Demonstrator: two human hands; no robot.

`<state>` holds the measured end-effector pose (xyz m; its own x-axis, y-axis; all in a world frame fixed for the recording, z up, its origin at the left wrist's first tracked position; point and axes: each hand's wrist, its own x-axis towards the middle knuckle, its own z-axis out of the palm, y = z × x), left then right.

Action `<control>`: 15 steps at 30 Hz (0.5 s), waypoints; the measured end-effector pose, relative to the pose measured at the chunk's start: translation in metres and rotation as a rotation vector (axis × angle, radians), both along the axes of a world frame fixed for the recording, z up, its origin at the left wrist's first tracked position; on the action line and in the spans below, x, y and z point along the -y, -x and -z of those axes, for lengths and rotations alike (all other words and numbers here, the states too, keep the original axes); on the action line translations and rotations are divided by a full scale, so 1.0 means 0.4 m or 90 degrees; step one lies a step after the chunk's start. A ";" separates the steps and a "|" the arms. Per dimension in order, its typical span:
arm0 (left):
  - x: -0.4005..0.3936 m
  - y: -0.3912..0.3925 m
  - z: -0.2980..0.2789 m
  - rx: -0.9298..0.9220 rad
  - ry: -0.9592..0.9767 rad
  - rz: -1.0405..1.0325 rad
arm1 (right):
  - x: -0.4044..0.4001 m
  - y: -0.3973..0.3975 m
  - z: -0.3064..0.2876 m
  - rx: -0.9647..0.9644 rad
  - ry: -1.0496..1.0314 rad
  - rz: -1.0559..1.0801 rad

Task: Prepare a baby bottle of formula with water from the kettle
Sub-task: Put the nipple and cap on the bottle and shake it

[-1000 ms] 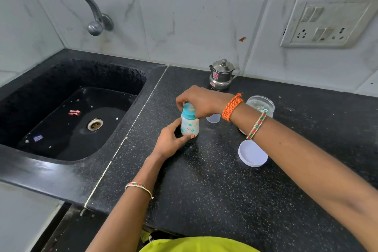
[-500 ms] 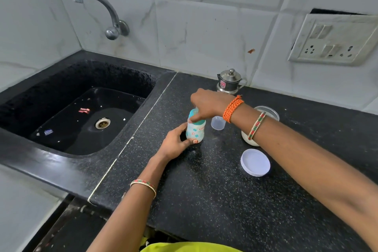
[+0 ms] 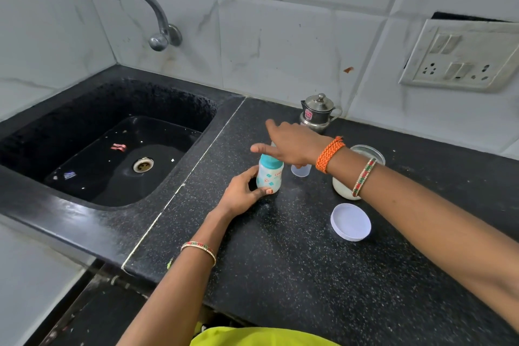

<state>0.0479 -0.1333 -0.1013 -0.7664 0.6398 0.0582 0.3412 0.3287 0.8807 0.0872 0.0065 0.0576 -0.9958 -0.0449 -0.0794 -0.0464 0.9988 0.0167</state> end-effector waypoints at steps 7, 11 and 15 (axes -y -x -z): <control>0.001 -0.001 -0.001 0.004 -0.014 -0.005 | -0.031 -0.001 0.008 0.097 0.113 -0.096; 0.002 -0.004 -0.003 0.023 -0.021 -0.010 | -0.048 0.012 0.037 0.032 0.047 -0.021; 0.000 0.001 -0.008 0.048 -0.011 0.005 | -0.071 0.007 0.055 0.090 0.223 -0.075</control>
<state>0.0477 -0.1335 -0.0980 -0.7637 0.6454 0.0111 0.2760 0.3109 0.9095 0.0845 0.0350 0.0355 -0.9624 -0.2072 -0.1757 -0.1385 0.9305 -0.3392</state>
